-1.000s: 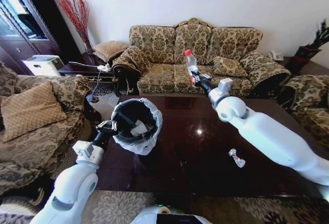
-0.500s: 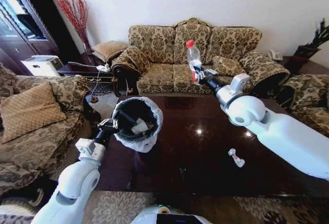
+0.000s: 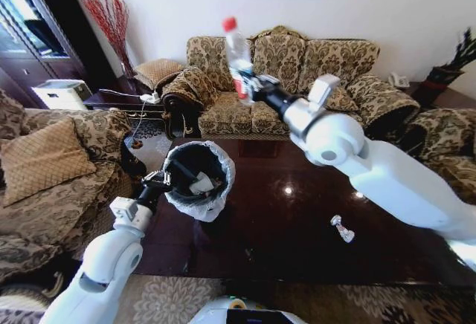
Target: Move to the front of the table and place the trash on the table into the trash bin.
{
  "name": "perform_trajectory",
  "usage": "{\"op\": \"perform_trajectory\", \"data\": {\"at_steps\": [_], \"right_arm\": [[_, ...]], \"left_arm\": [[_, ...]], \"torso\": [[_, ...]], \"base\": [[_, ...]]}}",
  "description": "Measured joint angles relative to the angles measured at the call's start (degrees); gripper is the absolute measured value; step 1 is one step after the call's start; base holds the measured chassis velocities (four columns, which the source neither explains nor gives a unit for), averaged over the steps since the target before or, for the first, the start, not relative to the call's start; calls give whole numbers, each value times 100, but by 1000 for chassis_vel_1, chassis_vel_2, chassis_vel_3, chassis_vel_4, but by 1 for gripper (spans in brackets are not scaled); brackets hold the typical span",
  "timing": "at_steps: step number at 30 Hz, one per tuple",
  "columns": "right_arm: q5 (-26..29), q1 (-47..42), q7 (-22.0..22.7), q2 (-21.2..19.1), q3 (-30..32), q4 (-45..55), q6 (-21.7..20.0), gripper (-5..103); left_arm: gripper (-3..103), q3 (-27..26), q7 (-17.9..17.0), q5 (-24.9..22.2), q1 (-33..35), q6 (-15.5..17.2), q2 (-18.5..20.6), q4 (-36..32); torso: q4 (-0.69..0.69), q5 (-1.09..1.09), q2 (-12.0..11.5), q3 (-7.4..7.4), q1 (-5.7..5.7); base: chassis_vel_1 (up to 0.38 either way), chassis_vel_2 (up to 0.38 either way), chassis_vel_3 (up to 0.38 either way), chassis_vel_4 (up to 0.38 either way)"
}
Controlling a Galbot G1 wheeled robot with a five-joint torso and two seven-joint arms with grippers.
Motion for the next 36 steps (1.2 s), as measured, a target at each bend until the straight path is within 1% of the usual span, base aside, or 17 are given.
{"op": "perform_trajectory", "data": {"at_steps": [1,2,4,5,8,12,14,16,17,19,21,23,28,29,32,34,36], "right_arm": [[0,0,0,0,0,0,0,2],[1,52,-19,126,-101,-6,0,2],[6,240,-39,571,-396,-62,7,2],[6,240,-39,571,-396,-62,7,2],[37,367,-25,1073,-715,-181,35,2],[-21,347,-37,1317,-989,-264,69,2],[-55,299,-78,1318,-1054,-268,71,2],[-143,183,-218,1215,-1149,-247,70,2],[-143,183,-218,1215,-1149,-247,70,2],[-265,6,-340,1001,-1258,-155,66,2],[-276,-33,-344,960,-1272,-130,59,2],[-344,-151,-351,854,-1324,-65,49,2],[-511,-317,-318,747,-1394,12,24,2],[-580,-366,-310,731,-1405,17,-2,-1],[-929,-570,-321,710,-1473,-35,-3,14],[-965,-596,-321,707,-1484,-41,8,14],[-1051,-658,-316,698,-1525,-73,41,25]], "left_arm": [[1,0,0,0,0,0,0,0],[1,7,0,-8,-32,11,32,18],[1,55,20,-94,-124,77,123,72],[1,55,20,-94,-124,77,123,72],[1,118,33,-271,-204,181,218,114],[1,111,37,-443,-218,258,313,148],[1,78,37,-532,-218,305,348,152],[1,2,23,-752,-241,461,427,159],[1,2,23,-752,-241,461,427,159],[1,-42,-62,-990,-363,651,553,221],[1,-47,-87,-1020,-401,692,572,237],[1,-49,-196,-1170,-525,843,654,278],[1,-59,-310,-1314,-614,952,752,297],[1,-74,-312,-1332,-616,957,767,297],[1,-132,-333,-1368,-610,964,819,274],[1,-133,-333,-1371,-610,964,822,272],[1,-133,-335,-1374,-610,964,828,260]], "torso": [[0,0,0,0,0],[0,0,0,0,0],[0,-2,0,0,1],[0,-2,0,0,1],[1,-2,0,0,0],[1,-2,0,0,0],[1,-2,0,0,0],[1,2,0,0,0],[1,2,0,0,0],[-1,3,0,0,0],[-1,4,0,0,0],[-1,3,0,0,0],[0,1,0,0,0],[-1,1,0,0,0],[0,4,0,0,0],[0,3,0,0,0],[0,2,0,0,0]], "base": [[0,0,0,0],[0,0,0,0],[0,0,0,0],[0,0,0,0],[0,0,0,0],[0,0,0,0],[0,0,0,0],[0,0,0,0],[0,0,0,0],[0,0,0,0],[0,0,0,0],[0,0,0,0],[0,0,0,0],[0,0,0,0],[0,0,0,0],[0,0,0,0],[0,0,0,0]]}}
